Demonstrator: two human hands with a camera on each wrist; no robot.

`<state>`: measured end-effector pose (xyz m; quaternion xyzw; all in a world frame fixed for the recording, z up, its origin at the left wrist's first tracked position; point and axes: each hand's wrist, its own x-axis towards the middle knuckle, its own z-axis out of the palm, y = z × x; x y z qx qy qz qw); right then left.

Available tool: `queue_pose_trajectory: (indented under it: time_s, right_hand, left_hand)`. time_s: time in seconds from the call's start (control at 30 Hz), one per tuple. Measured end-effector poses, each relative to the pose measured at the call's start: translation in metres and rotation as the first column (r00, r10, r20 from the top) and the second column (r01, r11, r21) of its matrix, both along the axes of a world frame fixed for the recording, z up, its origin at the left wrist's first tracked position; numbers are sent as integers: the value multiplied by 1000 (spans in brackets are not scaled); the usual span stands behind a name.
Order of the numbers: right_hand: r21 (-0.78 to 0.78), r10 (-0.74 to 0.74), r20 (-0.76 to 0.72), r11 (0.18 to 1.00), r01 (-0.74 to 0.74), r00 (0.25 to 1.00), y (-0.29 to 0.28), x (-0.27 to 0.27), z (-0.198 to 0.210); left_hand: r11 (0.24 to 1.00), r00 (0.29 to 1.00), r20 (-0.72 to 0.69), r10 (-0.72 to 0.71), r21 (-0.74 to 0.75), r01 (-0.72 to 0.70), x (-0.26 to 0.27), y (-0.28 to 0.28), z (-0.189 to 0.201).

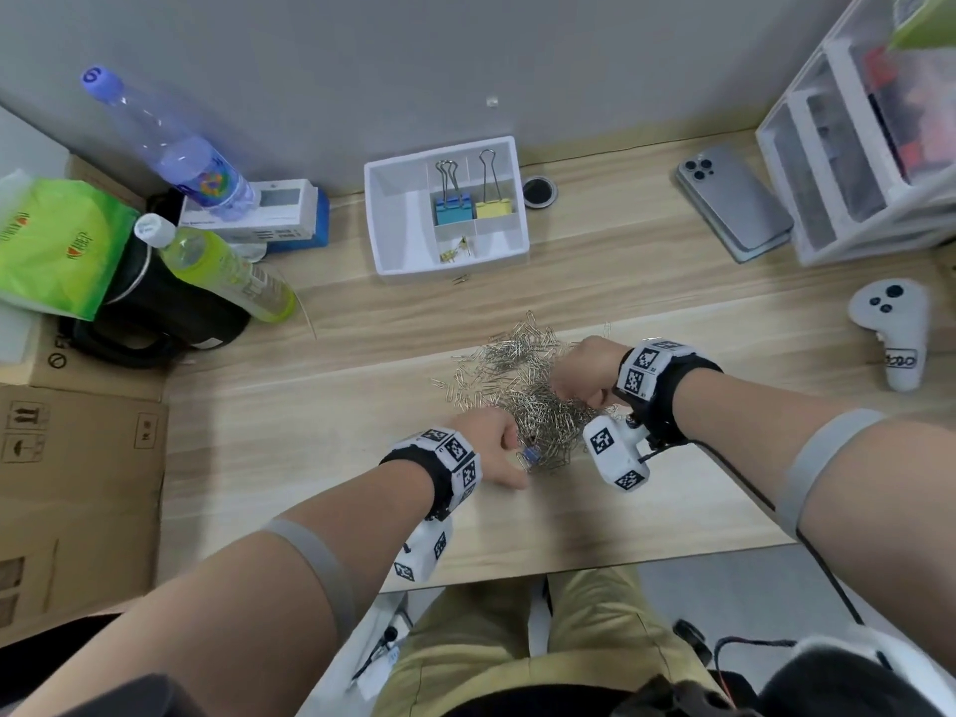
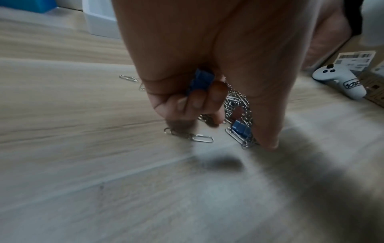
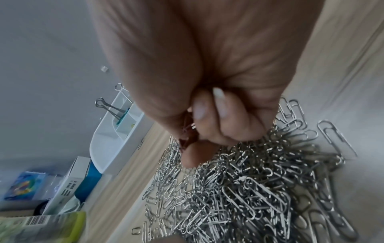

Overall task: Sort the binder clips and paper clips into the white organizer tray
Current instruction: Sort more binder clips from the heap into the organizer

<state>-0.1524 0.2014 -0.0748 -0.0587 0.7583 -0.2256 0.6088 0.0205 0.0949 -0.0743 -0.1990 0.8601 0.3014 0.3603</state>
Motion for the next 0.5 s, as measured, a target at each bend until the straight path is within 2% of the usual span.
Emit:
queue_pose_trajectory:
  time_s: [0.13, 0.5]
  right_hand:
    - [-59, -93, 75, 993, 98, 993, 1, 2, 7]
    - [-133, -157, 101, 977, 169, 982, 6, 2, -5]
  left_hand:
    - [996, 997, -46, 57, -69, -60, -3, 6, -2]
    - [988, 997, -66, 41, -148, -50, -11, 25, -8]
